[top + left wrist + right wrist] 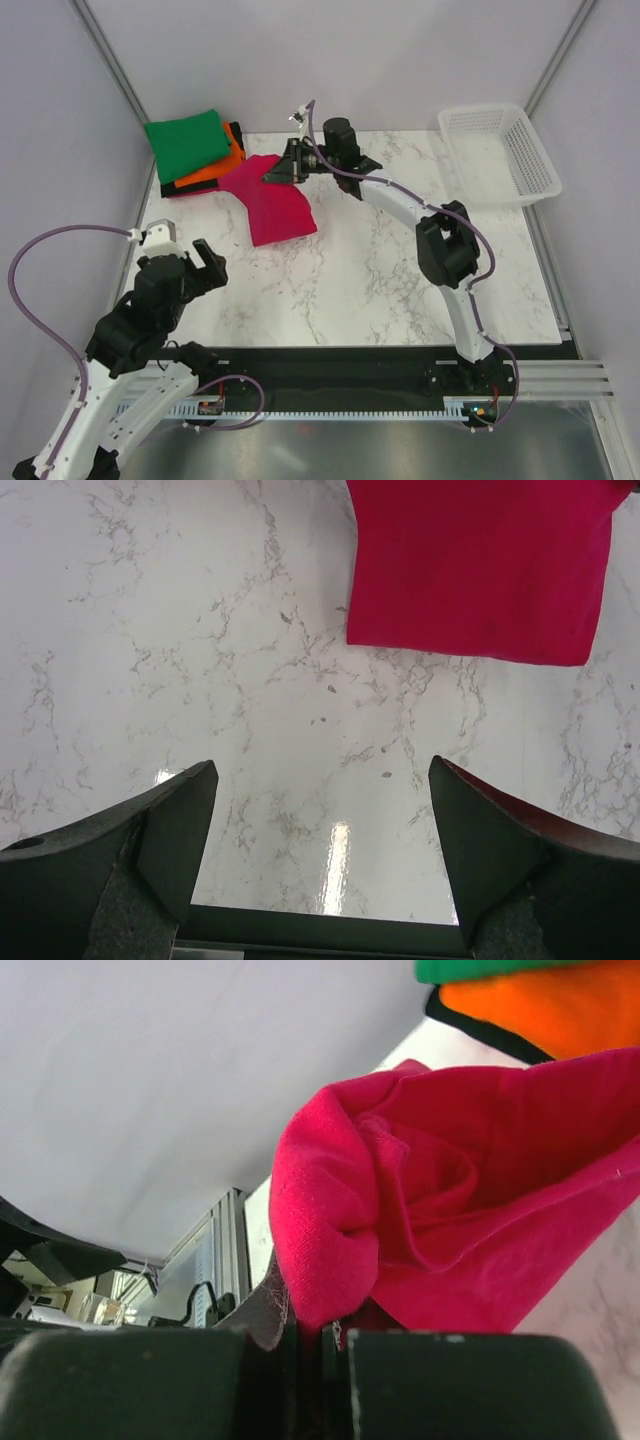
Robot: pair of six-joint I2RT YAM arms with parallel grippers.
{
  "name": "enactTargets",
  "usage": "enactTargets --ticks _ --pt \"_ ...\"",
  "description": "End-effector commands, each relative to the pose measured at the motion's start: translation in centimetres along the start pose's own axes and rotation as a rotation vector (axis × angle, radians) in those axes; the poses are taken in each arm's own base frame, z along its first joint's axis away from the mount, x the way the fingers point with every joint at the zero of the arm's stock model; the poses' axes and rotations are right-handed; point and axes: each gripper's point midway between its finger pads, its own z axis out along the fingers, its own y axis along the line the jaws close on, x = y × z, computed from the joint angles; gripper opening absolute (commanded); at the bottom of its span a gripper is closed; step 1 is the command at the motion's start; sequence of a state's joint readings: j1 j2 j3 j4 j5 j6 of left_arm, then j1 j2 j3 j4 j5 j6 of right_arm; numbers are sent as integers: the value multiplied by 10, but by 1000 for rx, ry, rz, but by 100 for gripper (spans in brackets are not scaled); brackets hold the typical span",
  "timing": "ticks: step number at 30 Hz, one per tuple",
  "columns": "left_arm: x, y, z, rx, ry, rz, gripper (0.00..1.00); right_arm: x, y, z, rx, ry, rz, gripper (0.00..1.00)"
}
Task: Fold and stack the t-shirts
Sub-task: Neatly place the folded tshirt to the corner
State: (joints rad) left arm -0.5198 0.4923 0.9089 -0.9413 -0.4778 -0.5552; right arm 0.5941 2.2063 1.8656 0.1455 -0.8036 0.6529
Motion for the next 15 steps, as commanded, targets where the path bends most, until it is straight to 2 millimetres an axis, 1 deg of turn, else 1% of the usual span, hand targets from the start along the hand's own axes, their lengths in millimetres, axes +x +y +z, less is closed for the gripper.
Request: enactTargets --ticks 1,2,3,5,6,8,9,10,11,12,14,15 --pt "-9 6 0 -24 -52 -35 94 -3 40 29 -122 45 -78 0" --pt "-10 6 -1 -23 -58 -42 94 -5 49 35 -137 51 -85 0" --pt "-12 8 -1 -31 -65 -49 94 -14 65 45 -172 35 -121 0" --pt "-13 11 -3 -33 -78 -58 95 -25 82 53 -205 13 -145 0" --pt "-14 12 -4 -37 -85 -65 95 -38 95 58 -231 -21 -152 0" --pt "-16 15 -5 -42 -100 -76 95 -63 115 59 -282 -111 -193 0" --pt "-16 17 -6 -48 -104 -79 95 -70 116 59 -285 -143 -173 0" --pt "-17 18 -6 -54 -112 -84 95 -81 122 59 -305 -201 -204 0" --pt "-17 19 -7 -56 -116 -89 95 -93 120 59 -282 -263 -206 0" --pt "-17 20 -7 -56 -119 -92 95 -98 121 60 -282 -293 -204 0" --pt "-16 21 -6 -65 -119 -91 95 -115 134 55 -316 -376 -238 0" --pt "-16 21 -5 -67 -119 -89 95 -115 131 58 -321 -382 -234 0"
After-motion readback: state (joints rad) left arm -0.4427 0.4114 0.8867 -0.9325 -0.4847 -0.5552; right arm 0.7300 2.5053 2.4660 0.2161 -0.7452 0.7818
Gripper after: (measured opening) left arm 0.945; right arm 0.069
